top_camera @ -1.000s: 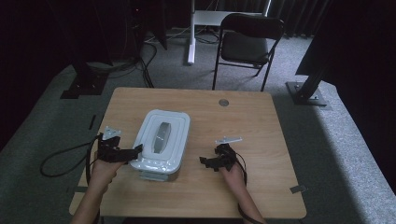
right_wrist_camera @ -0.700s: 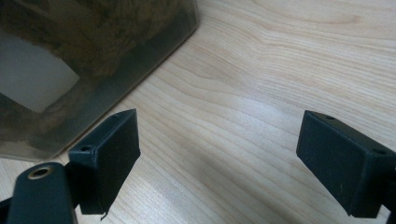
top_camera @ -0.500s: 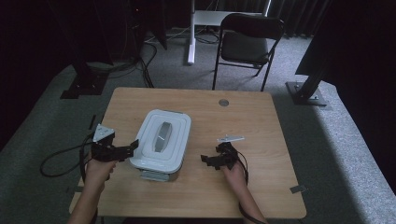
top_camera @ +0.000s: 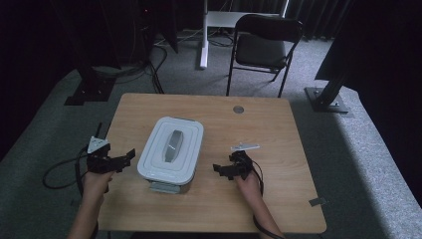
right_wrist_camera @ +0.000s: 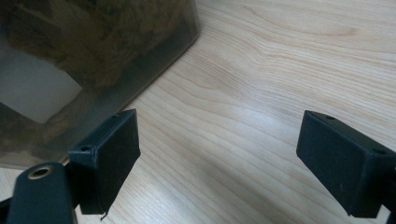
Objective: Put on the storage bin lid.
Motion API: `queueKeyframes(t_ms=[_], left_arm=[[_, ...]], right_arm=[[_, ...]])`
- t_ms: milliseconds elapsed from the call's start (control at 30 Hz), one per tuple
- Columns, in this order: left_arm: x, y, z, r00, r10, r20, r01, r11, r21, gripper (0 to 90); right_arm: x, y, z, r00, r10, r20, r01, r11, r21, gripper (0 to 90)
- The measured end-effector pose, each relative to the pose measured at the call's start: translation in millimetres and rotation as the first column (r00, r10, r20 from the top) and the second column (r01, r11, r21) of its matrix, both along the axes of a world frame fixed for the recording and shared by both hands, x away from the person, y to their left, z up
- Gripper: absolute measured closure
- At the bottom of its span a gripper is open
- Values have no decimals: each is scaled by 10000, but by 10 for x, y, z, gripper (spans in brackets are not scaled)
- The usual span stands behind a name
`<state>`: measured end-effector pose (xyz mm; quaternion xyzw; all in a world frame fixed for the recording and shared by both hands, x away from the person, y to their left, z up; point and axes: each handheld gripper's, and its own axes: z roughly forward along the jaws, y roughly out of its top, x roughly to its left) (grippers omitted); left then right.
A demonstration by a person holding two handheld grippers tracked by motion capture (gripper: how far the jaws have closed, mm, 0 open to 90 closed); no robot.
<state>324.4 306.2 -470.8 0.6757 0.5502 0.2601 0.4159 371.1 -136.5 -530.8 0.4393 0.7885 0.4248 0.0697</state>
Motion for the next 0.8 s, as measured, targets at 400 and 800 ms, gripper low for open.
queueKeyframes(t_ms=[400,800], left_arm=[[231,-131,-457,9964,-321,-789,359,9982,478,7],[239,-435,-536,9865,-1393,-862,1427,9892,345,7]], right_arm=[[68,247,25,9996,207,198,-210,9997,137,125],[37,322,28,9986,425,320,-428,9991,66,125]])
